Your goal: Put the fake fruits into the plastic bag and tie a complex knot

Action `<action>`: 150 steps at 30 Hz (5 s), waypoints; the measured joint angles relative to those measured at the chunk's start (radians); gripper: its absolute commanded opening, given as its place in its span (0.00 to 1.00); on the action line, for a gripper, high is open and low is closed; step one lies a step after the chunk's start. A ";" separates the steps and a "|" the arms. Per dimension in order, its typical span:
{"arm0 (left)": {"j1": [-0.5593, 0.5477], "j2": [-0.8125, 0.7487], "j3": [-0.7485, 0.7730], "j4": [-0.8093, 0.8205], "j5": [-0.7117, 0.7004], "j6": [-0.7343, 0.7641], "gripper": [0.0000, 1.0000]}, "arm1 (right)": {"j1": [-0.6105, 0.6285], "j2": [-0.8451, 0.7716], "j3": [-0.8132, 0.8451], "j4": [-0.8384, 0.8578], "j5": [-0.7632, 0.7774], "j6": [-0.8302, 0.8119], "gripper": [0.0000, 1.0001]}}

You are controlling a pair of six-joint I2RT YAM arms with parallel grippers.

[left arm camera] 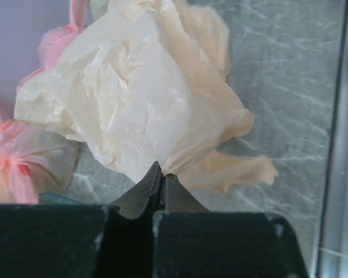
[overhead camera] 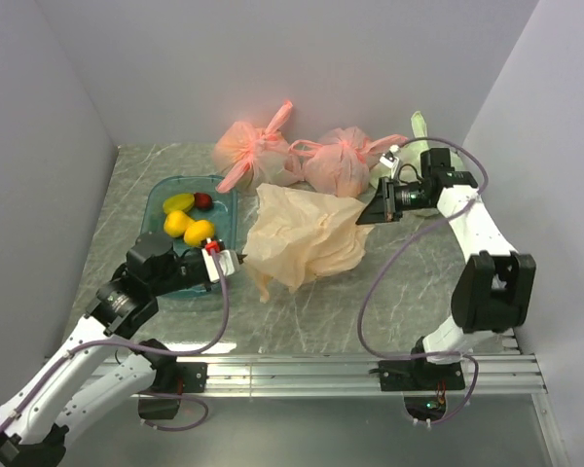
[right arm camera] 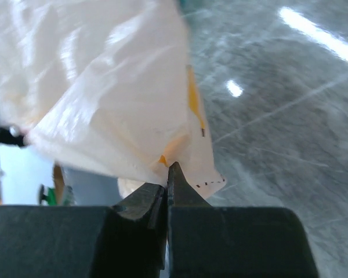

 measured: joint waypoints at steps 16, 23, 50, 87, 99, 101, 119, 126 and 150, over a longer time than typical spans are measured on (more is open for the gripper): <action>0.006 0.346 0.307 0.020 0.157 -0.590 0.01 | 0.083 0.100 0.042 0.085 0.434 0.121 0.82; 0.045 0.456 0.371 0.069 -0.016 -1.065 0.00 | 0.076 -0.386 -0.061 0.198 0.528 0.072 0.91; 0.263 0.777 0.544 0.021 -0.176 -1.767 0.00 | 0.924 -0.631 -0.463 0.620 1.193 -0.391 1.00; 0.456 0.769 0.417 0.060 0.136 -1.184 0.00 | 0.386 -0.734 -0.418 0.720 0.991 -0.377 0.00; 0.466 0.776 0.474 -0.097 0.312 -0.652 0.67 | 0.141 -0.437 -0.213 0.438 0.538 -0.010 0.00; 0.465 0.768 0.525 -0.109 0.329 -0.567 0.85 | 0.141 -0.423 -0.194 0.420 0.485 0.029 0.00; -0.101 0.660 0.431 -0.115 0.080 0.204 0.98 | 0.141 -0.352 -0.158 0.356 0.427 0.284 0.00; -0.101 0.855 0.384 0.001 0.006 0.367 0.99 | 0.132 -0.309 -0.148 0.343 0.420 0.363 0.00; 0.059 0.648 0.284 -0.490 0.282 1.057 0.01 | 0.009 -0.267 0.055 0.096 0.446 0.103 0.94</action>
